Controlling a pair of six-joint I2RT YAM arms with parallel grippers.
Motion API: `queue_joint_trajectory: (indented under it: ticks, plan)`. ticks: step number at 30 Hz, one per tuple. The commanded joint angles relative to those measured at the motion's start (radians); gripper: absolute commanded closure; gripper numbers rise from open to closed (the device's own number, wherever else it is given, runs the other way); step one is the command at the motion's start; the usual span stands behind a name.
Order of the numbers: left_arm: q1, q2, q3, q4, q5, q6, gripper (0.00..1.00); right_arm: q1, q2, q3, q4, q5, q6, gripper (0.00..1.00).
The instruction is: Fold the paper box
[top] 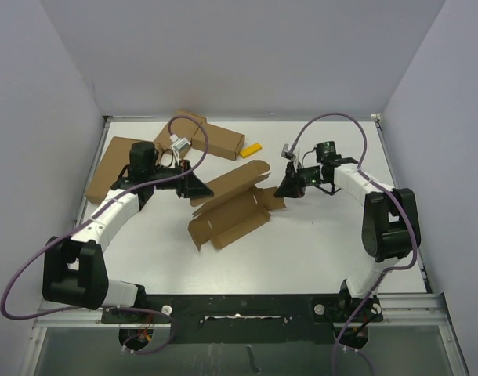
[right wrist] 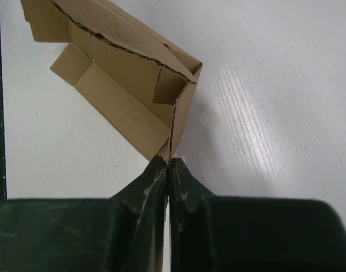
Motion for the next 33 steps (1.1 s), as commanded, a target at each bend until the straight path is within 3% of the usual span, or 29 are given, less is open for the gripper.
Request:
queue_joint_trajectory:
  ticks: [1,4,8,10,14,16,18,21,23,26,33]
  plan:
    - [-0.007,0.020,-0.002,0.008,0.023,-0.032,1.00,0.005,0.063,0.078,-0.133,-0.060,-0.126,0.99]
    - [-0.005,0.017,0.021,-0.011,-0.006,-0.020,1.00,-0.006,0.065,0.113,-0.188,-0.045,-0.152,0.87]
    - [-0.002,-0.015,0.048,-0.003,-0.054,-0.045,1.00,-0.044,-0.049,0.112,-0.187,0.008,-0.159,0.62]
    - [-0.001,-0.041,0.032,0.051,-0.087,-0.096,1.00,-0.070,-0.123,0.096,-0.165,0.026,-0.144,0.49]
    - [-0.001,-0.107,-0.037,0.234,-0.163,-0.286,1.00,-0.110,-0.246,0.036,-0.090,-0.051,-0.036,0.34]
    - [-0.004,-0.138,-0.085,0.346,-0.202,-0.373,1.00,-0.108,-0.263,0.010,-0.026,-0.155,0.046,0.33]
    - [-0.013,-0.165,-0.133,0.443,-0.265,-0.470,1.00,-0.094,-0.256,-0.028,0.081,-0.265,0.229,0.33]
    - [-0.049,-0.213,-0.205,0.500,-0.400,-0.540,1.00,-0.053,-0.235,-0.116,0.377,-0.337,0.568,0.32]
    - [-0.079,-0.248,-0.227,0.491,-0.490,-0.532,1.00,-0.023,-0.216,-0.162,0.539,-0.333,0.709,0.30]
    - [-0.113,-0.282,-0.249,0.465,-0.596,-0.504,1.00,0.014,-0.165,-0.175,0.583,-0.281,0.779,0.25]
    - [-0.123,-0.243,-0.265,0.394,-0.623,-0.420,1.00,0.052,0.007,-0.191,0.688,-0.229,0.918,0.23]
